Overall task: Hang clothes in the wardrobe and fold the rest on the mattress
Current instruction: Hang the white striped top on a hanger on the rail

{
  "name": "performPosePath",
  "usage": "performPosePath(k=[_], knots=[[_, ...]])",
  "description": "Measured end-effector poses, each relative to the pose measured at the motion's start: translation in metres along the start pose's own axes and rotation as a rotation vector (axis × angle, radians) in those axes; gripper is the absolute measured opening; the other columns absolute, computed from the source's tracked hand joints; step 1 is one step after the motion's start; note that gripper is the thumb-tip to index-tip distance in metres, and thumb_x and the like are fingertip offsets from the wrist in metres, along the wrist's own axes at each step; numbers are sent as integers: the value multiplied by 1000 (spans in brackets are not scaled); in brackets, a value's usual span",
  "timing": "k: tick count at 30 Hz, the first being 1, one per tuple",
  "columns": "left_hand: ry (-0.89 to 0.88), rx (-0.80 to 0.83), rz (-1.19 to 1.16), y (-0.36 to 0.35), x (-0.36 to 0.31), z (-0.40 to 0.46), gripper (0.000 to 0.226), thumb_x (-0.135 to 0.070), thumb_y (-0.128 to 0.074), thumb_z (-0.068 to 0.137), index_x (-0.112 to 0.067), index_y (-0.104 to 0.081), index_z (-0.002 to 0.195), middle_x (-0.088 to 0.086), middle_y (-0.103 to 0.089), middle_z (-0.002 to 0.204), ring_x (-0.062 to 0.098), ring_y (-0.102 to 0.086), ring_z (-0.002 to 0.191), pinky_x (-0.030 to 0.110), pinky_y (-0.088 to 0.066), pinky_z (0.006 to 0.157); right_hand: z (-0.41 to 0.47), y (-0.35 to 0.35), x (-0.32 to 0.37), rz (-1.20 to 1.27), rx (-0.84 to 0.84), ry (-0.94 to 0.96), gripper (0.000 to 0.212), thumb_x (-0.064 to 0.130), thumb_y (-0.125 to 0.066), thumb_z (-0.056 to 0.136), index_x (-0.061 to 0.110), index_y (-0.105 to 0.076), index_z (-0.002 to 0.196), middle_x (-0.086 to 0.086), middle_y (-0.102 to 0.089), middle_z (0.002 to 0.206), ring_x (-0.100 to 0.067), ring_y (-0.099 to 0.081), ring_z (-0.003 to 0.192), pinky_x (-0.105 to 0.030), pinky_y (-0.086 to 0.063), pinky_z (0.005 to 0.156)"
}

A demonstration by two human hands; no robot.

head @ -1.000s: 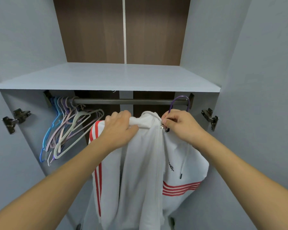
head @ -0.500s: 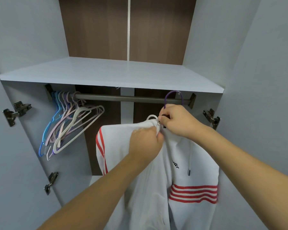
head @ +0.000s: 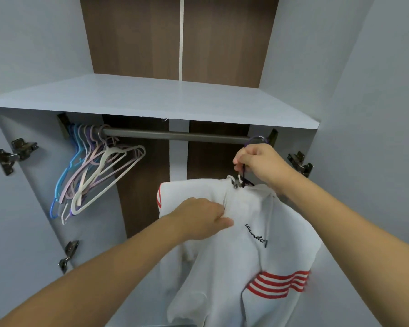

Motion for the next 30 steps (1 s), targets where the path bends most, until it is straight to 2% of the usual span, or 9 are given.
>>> performPosePath(k=[4,7,10,14,19,22,25,28,30], knots=[[283,-287,-185,20,51,13,46,-62,-31,94,-32,-53,120,-7,-50,124,14,-44,112,32,-36,91,-5,-12,6,193,-51,-52,25,15,-51,100,14,-73,87,-5,-71,87,-17,-67,87,-31,-54,89],[505,73,-284,7,81,26,57,-58,-22,102,-27,-44,145,4,-41,152,29,-34,140,47,-24,114,-10,-29,8,357,-33,-125,26,20,-50,102,13,-73,93,-12,-71,103,-28,-64,107,-39,-48,104],[501,263,-523,-3,78,32,39,-38,-43,104,-12,-63,125,10,-58,133,29,-54,122,35,-42,100,-14,-43,6,481,-16,-177,29,23,-47,104,10,-72,99,-12,-69,113,-26,-61,115,-39,-45,107],[516,217,-625,-12,76,15,21,-25,-45,105,-16,-62,110,3,-58,109,16,-54,95,24,-42,80,-14,-57,-3,587,4,-203,27,22,-46,104,7,-69,108,-4,-68,110,-20,-62,114,-38,-43,108],[301,-464,-614,4,54,-27,20,-25,-39,106,-26,-52,90,-7,-51,93,8,-51,91,18,-40,78,-1,-58,-3,652,-41,-199,23,20,-45,104,10,-65,98,-2,-65,97,-19,-61,104,-42,-40,110],[102,-256,-272,3,62,-46,17,-27,-54,98,-39,-42,93,-15,-41,103,7,-39,95,28,-35,89,7,-54,3,688,-9,-173,29,26,-44,105,11,-65,91,0,-64,90,-17,-61,96,-40,-43,106],[351,-28,-23,16,115,-53,43,-44,-65,85,-32,-39,117,-12,-34,110,12,-39,104,34,-40,89,9,-62,8,626,42,-127,32,30,-45,104,11,-68,93,-4,-66,94,-21,-64,99,-37,-49,101],[526,461,-223,0,132,-66,34,-38,-56,90,-15,-59,115,3,-63,102,21,-62,92,30,-48,76,12,-74,14,607,77,-104,31,29,-46,104,10,-69,94,-6,-66,94,-23,-66,100,-37,-51,100],[556,517,-413,-16,121,-72,22,-30,-53,92,-15,-67,98,7,-69,95,20,-67,87,25,-51,71,19,-82,19,565,99,-81,28,26,-47,103,10,-68,94,-6,-66,92,-25,-67,99,-38,-51,101]])
Point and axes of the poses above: each hand's wrist, its own z-axis towards the middle knuckle, its own y-axis out of the back of the hand, x = y × z, the point moved 4 cm from there along z, towards the middle knuckle
